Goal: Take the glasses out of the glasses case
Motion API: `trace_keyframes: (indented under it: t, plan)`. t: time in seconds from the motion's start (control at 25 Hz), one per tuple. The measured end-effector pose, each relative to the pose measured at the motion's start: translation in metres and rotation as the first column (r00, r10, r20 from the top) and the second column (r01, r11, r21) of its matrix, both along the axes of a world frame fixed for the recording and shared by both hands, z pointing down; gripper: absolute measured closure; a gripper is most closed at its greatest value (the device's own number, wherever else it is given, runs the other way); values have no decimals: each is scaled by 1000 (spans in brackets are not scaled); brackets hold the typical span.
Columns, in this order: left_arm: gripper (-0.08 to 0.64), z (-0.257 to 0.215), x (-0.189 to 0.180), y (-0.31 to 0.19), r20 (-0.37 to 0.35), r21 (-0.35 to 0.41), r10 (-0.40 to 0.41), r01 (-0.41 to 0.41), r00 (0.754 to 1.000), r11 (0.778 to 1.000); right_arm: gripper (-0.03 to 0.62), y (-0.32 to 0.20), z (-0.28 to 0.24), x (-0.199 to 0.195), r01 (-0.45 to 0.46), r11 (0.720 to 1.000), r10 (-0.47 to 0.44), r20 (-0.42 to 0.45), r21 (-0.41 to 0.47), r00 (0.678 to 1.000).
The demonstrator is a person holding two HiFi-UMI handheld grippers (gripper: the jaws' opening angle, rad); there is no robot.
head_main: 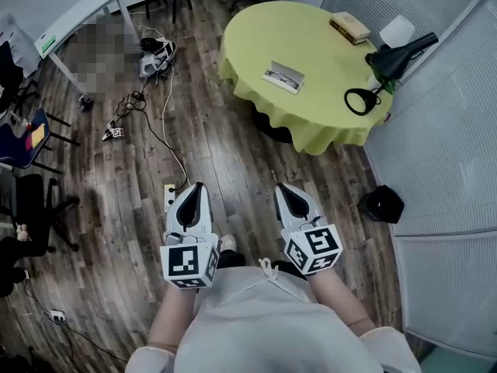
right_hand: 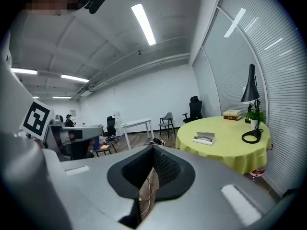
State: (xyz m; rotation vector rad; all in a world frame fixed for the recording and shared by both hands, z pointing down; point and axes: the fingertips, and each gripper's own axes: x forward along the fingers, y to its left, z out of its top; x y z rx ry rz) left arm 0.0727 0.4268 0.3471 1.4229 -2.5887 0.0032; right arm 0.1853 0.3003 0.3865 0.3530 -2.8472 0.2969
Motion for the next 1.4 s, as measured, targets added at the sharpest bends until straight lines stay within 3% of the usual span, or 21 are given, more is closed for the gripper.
trace_keyframes:
  t: [0.28, 0.6, 1.0, 1.4]
  plan:
    - [554, 14, -75, -1, -55, -1, 8, -8, 998, 1000, 594, -3, 4, -67, -24, 1000, 24, -40, -6, 999]
    - [553, 26, -128, -59, -61, -22, 32, -33, 998, 999, 594, -63, 16, -122, -50, 999, 49, -49, -17, 998]
    - [553, 20, -210, -205, -30, -61, 59, -60, 998, 996, 594, -203, 7, -202, -47, 999, 46, -18, -9, 999]
    - [554, 36, -240, -371, -27, -117, 227, -229, 974, 967, 594, -354, 10, -229, -126, 992, 126, -20, 1, 992]
